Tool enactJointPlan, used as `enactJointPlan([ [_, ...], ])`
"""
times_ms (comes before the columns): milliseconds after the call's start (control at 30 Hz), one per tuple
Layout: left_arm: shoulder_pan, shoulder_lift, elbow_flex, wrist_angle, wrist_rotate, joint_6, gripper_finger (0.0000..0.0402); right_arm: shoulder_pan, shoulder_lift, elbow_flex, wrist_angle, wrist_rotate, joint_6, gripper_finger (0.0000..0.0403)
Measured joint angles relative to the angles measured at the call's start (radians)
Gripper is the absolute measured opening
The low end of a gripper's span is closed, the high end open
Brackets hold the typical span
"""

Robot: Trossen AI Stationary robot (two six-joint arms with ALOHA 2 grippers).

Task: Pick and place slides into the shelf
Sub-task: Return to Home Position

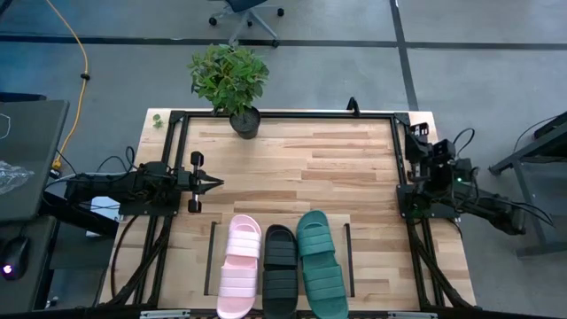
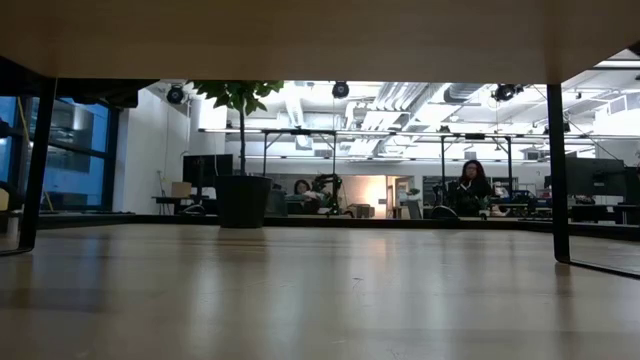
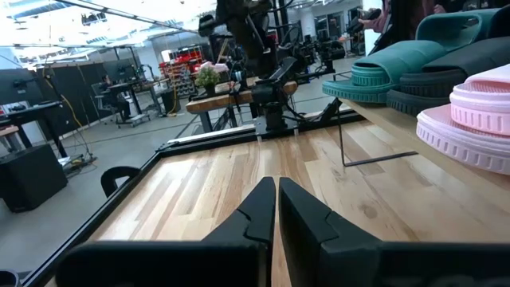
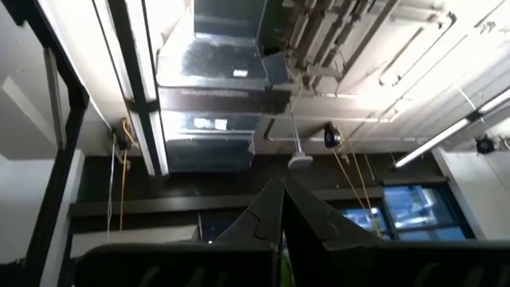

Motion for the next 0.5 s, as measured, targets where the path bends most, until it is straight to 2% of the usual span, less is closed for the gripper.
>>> enactJointPlan([
  [267,0.000,0.000,0.000,0.000,0.000,0.000,0.0010,0.000,0.000,-0.070,0.032,0.004,0.004,0.0000],
  [500,0.000,0.000,0.000,0.000,0.000,0.000,0.0010,0.000,0.000,-0.070,-0.087,0.000,-0.040,0.0000],
])
